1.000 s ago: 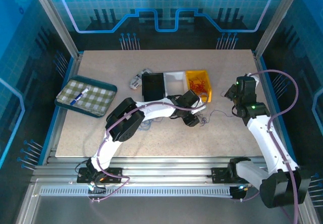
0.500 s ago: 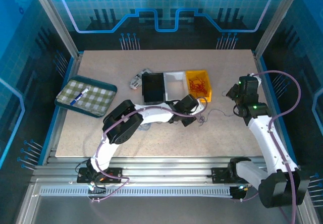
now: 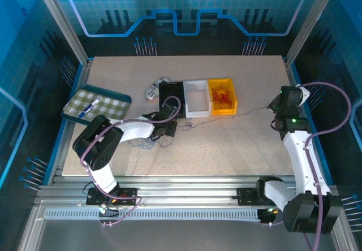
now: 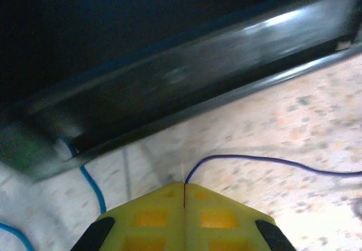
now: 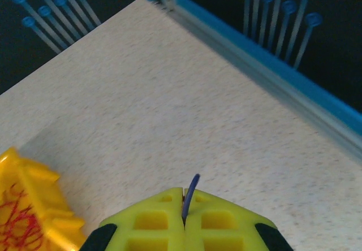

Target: Untangle the cables

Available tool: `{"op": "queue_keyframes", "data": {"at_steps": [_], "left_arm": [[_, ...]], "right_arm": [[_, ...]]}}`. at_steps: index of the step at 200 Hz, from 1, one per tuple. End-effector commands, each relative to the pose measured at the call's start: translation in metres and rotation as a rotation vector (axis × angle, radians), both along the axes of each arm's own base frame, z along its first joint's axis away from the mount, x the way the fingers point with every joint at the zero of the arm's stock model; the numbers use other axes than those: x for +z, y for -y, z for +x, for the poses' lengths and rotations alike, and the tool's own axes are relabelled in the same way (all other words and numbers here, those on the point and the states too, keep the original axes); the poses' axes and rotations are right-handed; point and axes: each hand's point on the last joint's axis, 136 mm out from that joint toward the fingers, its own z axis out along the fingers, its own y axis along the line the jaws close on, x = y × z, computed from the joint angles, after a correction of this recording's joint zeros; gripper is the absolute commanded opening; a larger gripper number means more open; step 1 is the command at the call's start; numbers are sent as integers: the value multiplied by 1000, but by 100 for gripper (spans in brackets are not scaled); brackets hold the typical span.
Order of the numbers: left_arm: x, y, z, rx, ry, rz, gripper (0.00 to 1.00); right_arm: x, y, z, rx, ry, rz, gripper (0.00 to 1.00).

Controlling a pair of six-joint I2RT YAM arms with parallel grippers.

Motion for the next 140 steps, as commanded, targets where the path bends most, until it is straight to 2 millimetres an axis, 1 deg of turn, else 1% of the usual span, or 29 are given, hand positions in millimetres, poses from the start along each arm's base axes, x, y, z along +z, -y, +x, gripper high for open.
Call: {"op": "queue_keyframes", "data": {"at_steps": [1, 27, 53, 76, 103, 128, 140], "left_arm": [[-16, -51, -20, 238, -76, 48, 0], [-19, -68, -21, 327, -80, 86, 0], [-19, -94, -20, 456, -98, 180, 0], [-19, -104, -18, 553, -113, 159, 0], [-17, -116, -19, 714, -114, 72, 0], [-5, -126, -15, 812, -89, 57, 0], [1, -132, -12, 840, -77, 53, 0]], "right_arm": [[5, 33, -23, -111, -18, -65, 1], [15, 51, -35, -180, -31, -134, 1], [25, 63, -40, -222, -41, -187, 2], [33, 75, -47, -275, -49, -226, 2], [37, 89, -59, -340, -57, -249, 1], [34, 103, -70, -402, -72, -263, 1], [32, 106, -73, -417, -75, -263, 1]]}}
